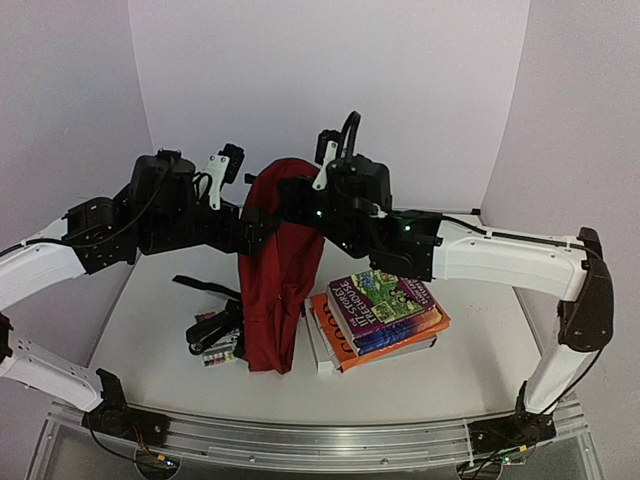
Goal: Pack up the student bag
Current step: Adjust the student bag at the center of the board.
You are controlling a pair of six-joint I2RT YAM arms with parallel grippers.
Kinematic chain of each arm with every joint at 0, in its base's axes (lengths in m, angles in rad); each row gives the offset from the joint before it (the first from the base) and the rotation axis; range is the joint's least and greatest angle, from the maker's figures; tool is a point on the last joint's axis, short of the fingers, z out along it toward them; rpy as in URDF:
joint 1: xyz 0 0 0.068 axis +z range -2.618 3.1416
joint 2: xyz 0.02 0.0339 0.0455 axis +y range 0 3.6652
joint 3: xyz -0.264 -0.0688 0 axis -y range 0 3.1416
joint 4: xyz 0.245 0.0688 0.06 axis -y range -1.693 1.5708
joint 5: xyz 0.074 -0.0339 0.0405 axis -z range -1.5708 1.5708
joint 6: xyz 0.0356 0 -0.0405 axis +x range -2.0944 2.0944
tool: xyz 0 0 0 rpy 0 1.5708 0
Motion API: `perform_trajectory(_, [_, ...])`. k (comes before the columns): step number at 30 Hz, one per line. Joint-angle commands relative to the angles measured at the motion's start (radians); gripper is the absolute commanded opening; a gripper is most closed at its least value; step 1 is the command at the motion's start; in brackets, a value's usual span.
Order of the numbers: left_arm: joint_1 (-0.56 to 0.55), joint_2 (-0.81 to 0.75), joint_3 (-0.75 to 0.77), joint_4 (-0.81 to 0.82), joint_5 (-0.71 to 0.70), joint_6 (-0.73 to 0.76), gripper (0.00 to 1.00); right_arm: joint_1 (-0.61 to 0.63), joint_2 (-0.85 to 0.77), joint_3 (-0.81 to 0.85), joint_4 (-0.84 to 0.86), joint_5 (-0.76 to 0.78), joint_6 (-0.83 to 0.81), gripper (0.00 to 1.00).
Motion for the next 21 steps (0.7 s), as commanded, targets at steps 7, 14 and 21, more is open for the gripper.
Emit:
perform_trajectory(7, [-0.001,-0.042,0.136,-0.062,0.112,0.088,0.77,0.002,0.229,0.456,-0.129,0.198,-0.165,0.00])
perform_trajectory(14, [0.000,-0.055,0.077,-0.067,-0.058,0.058,0.68,0.001,0.260,0.508,-0.140,0.187,-0.158,0.00])
perform_trajectory(21, [0.003,-0.055,0.022,-0.016,-0.080,0.076,0.53,0.002,0.247,0.481,-0.140,0.181,-0.145,0.00])
